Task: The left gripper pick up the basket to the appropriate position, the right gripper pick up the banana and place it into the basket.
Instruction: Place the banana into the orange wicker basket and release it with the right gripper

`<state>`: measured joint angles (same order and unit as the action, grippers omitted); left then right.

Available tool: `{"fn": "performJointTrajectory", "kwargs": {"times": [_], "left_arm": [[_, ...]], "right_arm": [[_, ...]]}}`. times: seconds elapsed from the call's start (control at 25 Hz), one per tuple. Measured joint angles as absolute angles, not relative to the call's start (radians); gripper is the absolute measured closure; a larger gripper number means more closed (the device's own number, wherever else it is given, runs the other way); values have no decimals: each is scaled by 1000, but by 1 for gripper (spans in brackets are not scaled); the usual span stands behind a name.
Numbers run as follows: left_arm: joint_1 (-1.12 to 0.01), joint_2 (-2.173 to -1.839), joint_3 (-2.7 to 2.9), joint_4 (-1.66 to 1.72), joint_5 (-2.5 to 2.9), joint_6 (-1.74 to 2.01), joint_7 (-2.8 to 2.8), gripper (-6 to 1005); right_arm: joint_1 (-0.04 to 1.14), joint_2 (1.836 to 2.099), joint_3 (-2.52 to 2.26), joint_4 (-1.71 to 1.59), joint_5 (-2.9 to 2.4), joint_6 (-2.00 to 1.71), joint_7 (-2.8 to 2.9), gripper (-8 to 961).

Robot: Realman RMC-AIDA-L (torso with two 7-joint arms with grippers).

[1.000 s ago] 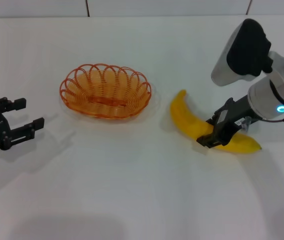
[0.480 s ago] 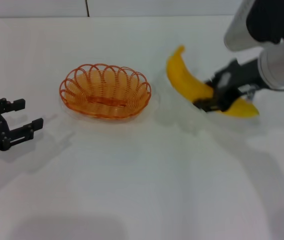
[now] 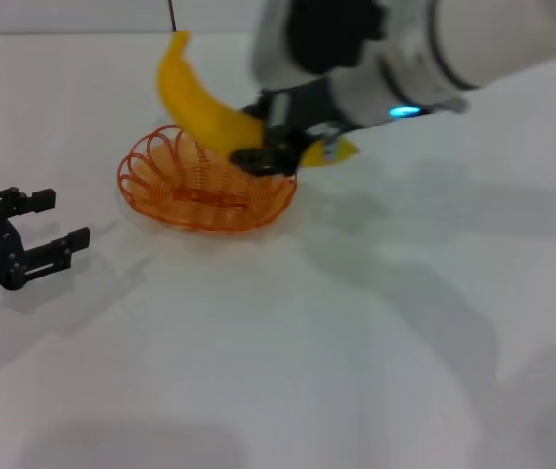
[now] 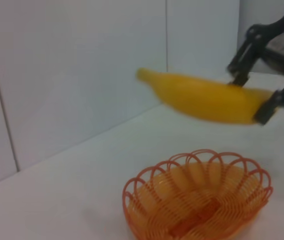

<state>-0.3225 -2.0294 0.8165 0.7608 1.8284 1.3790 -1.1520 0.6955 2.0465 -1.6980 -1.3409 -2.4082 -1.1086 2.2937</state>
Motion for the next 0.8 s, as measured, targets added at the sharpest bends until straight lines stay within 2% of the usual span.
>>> {"fn": "performJointTrajectory", "kwargs": {"times": [0.32, 0.8], "left_arm": [[-336, -2030, 819, 758, 1830, 1379, -1152, 312], [-348, -2031, 820, 749, 1832, 1379, -1152, 311]], "right_arm": [[881, 2049, -1823, -1064, -2336, -946, 2296, 473], [896, 2051, -1893, -987, -2315, -834, 2290, 414]]}}
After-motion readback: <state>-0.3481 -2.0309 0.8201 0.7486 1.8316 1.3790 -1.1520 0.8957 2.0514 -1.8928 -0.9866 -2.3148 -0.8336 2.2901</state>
